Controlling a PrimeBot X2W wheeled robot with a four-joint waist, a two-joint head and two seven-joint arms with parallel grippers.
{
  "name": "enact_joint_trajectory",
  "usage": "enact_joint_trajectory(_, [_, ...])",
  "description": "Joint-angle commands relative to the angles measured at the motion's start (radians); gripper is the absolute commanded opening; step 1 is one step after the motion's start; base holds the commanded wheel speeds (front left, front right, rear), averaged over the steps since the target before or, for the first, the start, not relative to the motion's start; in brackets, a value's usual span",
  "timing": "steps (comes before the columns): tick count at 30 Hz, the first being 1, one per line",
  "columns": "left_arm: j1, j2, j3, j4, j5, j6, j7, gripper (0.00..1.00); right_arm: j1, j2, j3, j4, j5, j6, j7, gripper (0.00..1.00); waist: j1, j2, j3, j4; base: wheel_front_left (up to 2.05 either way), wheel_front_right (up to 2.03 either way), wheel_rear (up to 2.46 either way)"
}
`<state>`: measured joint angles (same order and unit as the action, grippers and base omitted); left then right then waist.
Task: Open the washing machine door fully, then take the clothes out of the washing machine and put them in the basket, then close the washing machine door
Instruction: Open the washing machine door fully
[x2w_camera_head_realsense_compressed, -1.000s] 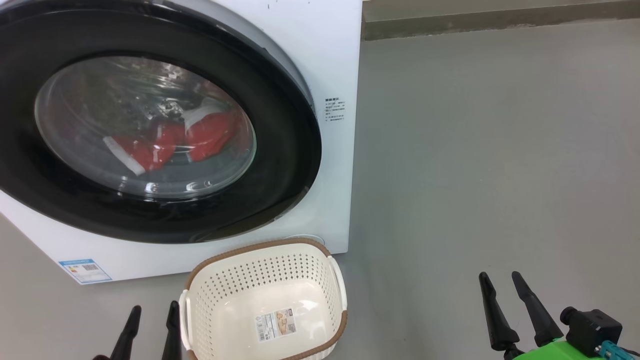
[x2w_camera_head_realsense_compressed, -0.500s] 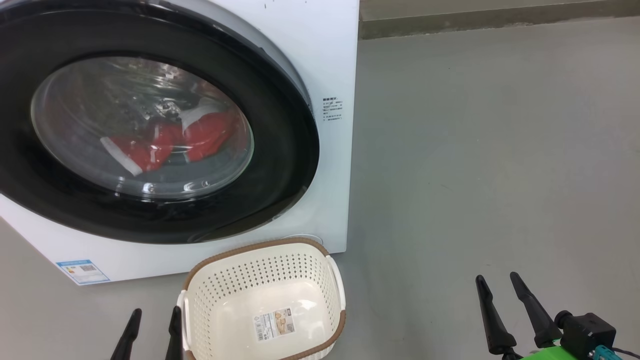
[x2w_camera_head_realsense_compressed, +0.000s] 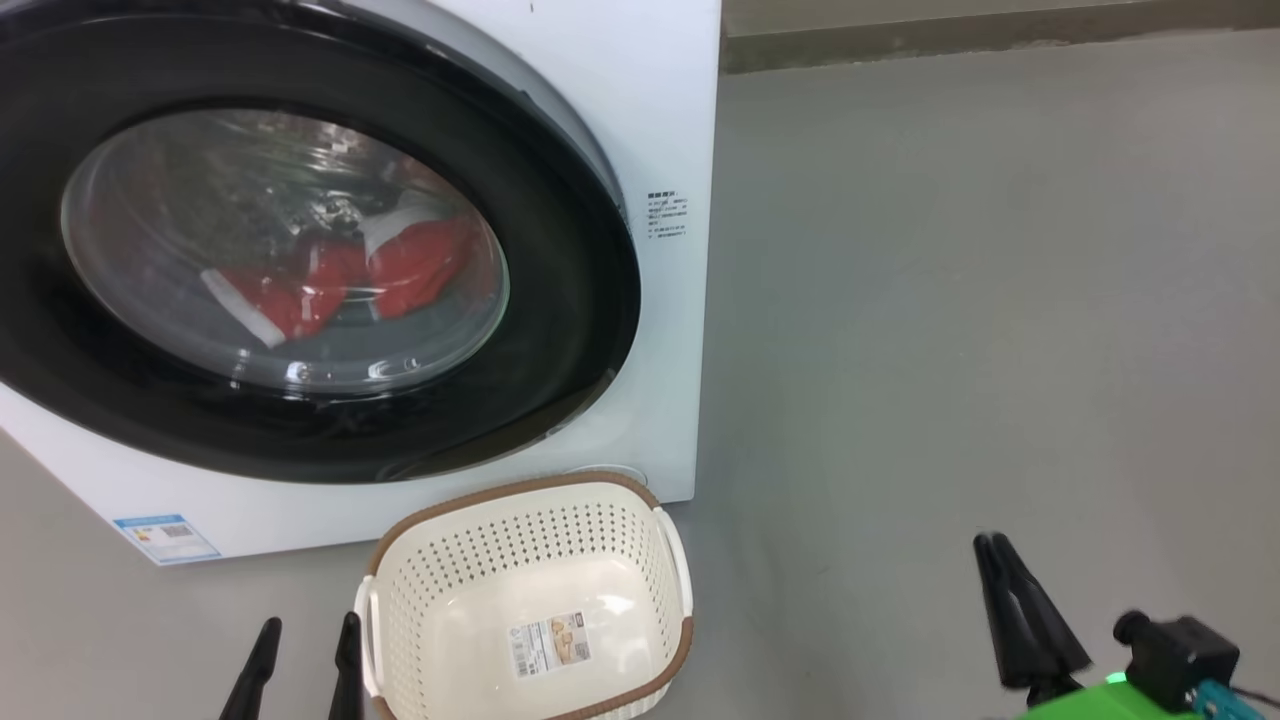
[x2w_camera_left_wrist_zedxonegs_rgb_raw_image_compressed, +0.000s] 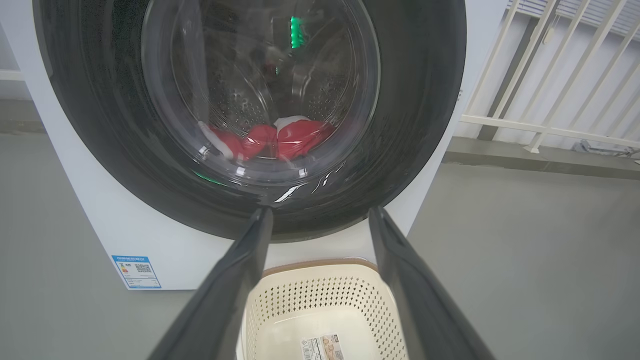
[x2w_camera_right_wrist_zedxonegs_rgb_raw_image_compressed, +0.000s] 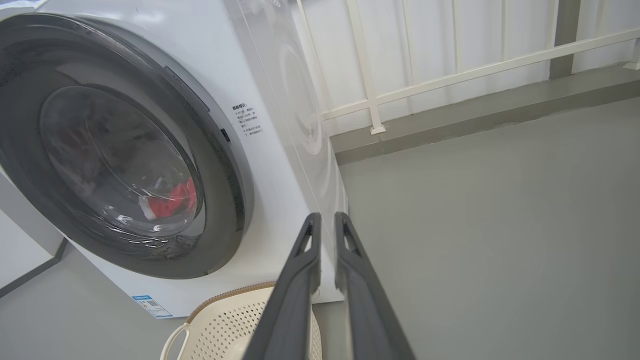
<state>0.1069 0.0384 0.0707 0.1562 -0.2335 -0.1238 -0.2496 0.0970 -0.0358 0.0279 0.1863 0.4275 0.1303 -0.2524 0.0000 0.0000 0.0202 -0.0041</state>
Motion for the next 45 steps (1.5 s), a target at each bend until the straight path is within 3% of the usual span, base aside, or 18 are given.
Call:
enact_joint_trajectory(1, [-0.019, 0.012, 0.028, -0.024, -0.011, -0.004, -0.012, 1.0, -0.059, -0.015, 0.032, -0.031, 0.023, 0.0, -0.009, 0.0, 0.0, 0.0, 0.005, 0.005, 0.0, 0.0, 0.0])
enact_joint_trajectory(16, [-0.089, 0.012, -0.022, -0.023, -0.038, -0.005, -0.012, 1.0, -0.413, -0.018, 0.115, -0.007, 0.278, 0.0, -0.009, 0.0, 0.0, 0.0, 0.107, 0.092, 0.0, 0.0, 0.0])
enact_joint_trajectory(20, [-0.119, 0.012, -0.034, -0.019, -0.046, -0.006, -0.012, 1.0, -0.522, -0.061, 0.174, 0.03, 0.347, 0.0, -0.009, 0.0, 0.0, 0.0, 0.152, 0.121, 0.0, 0.0, 0.0])
enact_joint_trajectory(27, [-0.17, 0.012, -0.07, -0.006, -0.065, -0.007, -0.012, 1.0, -0.724, -0.162, 0.312, 0.1, 0.648, 0.0, 0.013, 0.0, 0.0, 0.0, 0.23, 0.169, 0.0, 0.0, 0.0])
enact_joint_trajectory(28, [-0.17, 0.012, -0.07, -0.006, -0.065, -0.007, -0.012, 1.0, -0.724, -0.162, 0.312, 0.1, 0.648, 0.0, 0.013, 0.0, 0.0, 0.0, 0.23, 0.169, 0.0, 0.0, 0.0])
enact_joint_trajectory(34, [-0.211, 0.012, -0.103, 0.0, -0.083, -0.007, -0.012, 1.0, -0.849, -0.233, 0.372, 0.08, 0.909, 0.0, 0.145, 0.0, 0.0, 0.0, 0.29, 0.198, 0.0, 0.0, 0.0])
enact_joint_trajectory(45, [-0.264, 0.012, -0.124, 0.014, -0.104, -0.007, -0.012, 1.0, -0.991, -0.302, 0.374, 0.08, 1.21, 0.0, 0.455, 0.0, 0.0, 0.0, 0.364, 0.227, 0.0, 0.0, 0.0])
